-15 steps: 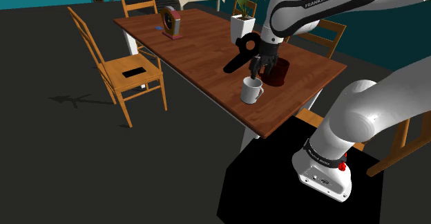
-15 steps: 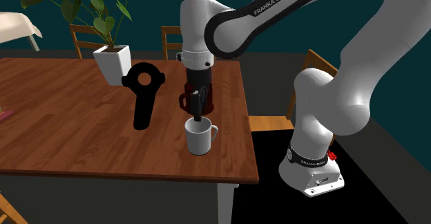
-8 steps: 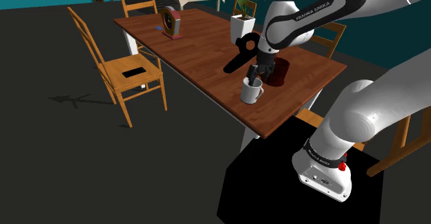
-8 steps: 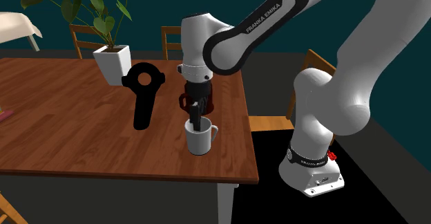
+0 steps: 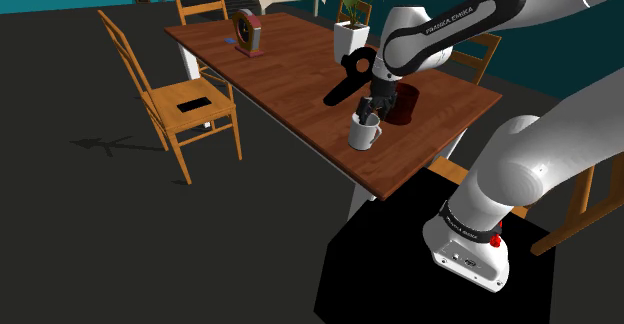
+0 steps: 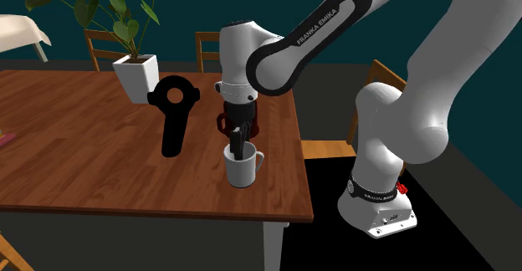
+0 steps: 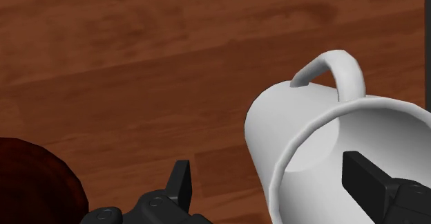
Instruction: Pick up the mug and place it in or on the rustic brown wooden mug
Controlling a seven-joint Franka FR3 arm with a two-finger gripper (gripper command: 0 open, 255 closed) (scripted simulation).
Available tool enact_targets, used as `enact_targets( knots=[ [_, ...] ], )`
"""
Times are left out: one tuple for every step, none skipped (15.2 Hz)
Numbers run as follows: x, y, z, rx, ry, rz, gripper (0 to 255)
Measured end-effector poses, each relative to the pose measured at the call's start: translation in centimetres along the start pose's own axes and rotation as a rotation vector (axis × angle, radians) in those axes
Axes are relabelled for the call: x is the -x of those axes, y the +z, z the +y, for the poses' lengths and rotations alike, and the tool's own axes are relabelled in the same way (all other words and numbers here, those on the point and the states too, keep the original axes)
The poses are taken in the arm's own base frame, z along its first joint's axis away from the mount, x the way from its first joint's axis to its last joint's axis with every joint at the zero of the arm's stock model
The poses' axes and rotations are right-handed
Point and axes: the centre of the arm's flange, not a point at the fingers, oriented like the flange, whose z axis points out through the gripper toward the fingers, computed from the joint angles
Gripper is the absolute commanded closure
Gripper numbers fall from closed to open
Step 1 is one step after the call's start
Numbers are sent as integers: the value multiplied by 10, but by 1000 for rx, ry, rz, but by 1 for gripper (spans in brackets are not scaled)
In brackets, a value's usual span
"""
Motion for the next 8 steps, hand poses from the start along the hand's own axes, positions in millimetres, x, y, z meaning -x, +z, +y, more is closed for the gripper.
enact_targets(
  knots=[
    [0,0,0,0,0,0,255],
    [0,0,0,0,0,0,255],
    [0,0,0,0,0,0,255],
    [0,0,0,0,0,0,255],
    [0,0,0,0,0,0,255],
    [0,0,0,0,0,0,255],
    [0,0,0,0,0,0,255],
    [0,0,0,0,0,0,255]
  ],
)
